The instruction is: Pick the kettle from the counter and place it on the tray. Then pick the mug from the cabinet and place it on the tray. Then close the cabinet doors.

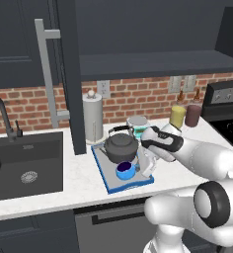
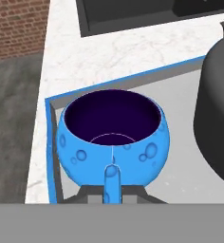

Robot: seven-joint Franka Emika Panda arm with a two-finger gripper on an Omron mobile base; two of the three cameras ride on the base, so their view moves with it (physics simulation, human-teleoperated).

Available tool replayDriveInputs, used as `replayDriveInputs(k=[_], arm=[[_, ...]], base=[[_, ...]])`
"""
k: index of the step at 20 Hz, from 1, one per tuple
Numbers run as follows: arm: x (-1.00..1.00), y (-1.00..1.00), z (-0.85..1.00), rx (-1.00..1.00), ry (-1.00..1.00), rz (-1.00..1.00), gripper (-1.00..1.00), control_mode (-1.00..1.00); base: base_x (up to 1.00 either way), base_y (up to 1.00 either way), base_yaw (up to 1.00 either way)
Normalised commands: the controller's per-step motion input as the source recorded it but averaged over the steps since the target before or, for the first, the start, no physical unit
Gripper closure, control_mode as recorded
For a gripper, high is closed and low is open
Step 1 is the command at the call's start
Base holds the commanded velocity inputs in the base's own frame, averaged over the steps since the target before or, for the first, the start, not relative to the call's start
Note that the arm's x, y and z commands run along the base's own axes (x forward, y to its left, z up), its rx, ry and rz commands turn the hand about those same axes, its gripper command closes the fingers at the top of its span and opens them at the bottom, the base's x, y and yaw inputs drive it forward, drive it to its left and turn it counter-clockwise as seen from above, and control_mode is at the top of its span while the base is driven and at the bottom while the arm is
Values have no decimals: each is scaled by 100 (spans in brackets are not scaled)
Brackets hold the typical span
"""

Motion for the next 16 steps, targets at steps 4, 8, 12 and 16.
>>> replayDriveInputs(k=[4, 8, 12, 16], arm=[[21, 0, -26, 0, 0, 0, 100, -100], [23, 0, -13, 0, 0, 0, 100, -100], [8, 0, -11, 0, 0, 0, 100, -100], [-7, 0, 0, 0, 0, 0, -100, -100]], base=[[0, 0, 0], [0, 0, 0], [0, 0, 0], [0, 0, 0]])
